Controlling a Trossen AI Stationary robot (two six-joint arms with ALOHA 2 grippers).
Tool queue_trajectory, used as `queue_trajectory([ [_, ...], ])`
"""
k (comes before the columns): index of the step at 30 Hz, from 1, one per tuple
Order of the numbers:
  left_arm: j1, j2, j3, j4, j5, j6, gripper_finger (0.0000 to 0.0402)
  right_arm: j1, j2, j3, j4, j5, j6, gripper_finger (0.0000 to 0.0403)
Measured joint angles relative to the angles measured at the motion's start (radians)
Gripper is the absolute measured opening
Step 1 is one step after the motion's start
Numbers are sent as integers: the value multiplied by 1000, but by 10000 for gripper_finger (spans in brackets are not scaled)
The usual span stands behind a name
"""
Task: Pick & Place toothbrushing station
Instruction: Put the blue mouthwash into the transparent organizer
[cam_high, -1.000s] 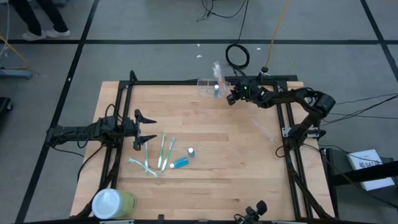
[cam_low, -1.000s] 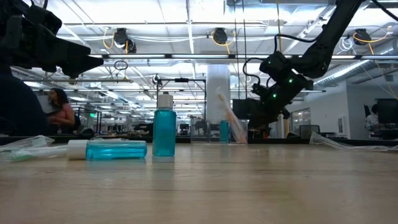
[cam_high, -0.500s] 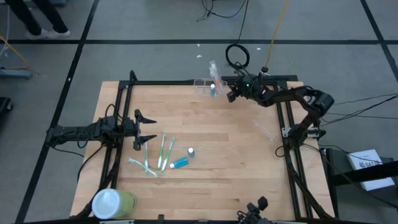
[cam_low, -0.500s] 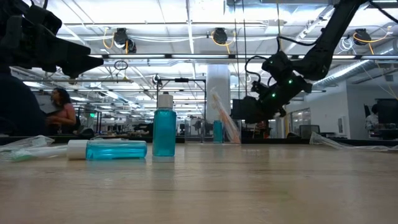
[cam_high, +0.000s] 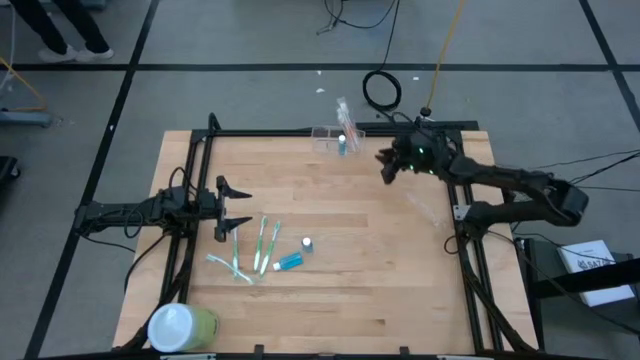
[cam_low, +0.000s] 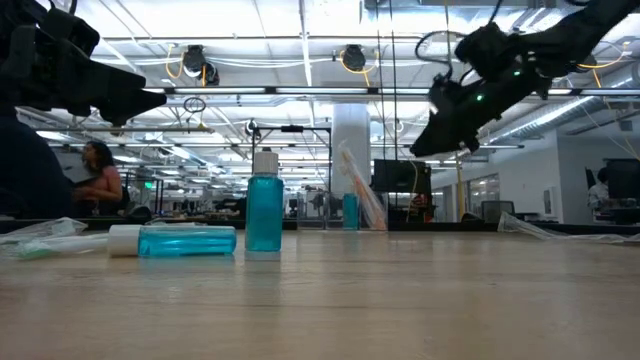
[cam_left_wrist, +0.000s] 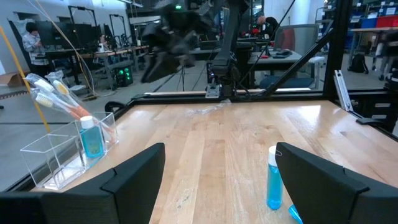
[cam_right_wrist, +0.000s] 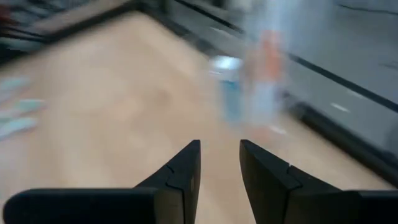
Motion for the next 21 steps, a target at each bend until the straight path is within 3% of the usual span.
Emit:
queue_trajectory([
  [8,0,0,0,21,0,0,310,137,-70,-203,429,-253,28,104],
  [12,0,0,0,49,0,-2,310,199,-70,-242,495,-405,28,104],
  [18,0,0,-1,131,13,-250,310,240,-70,-269,506,-427,30,104],
  [21,0,9,-1,145,-24,-299,310,229,-82,-269,527,-426,29,104],
])
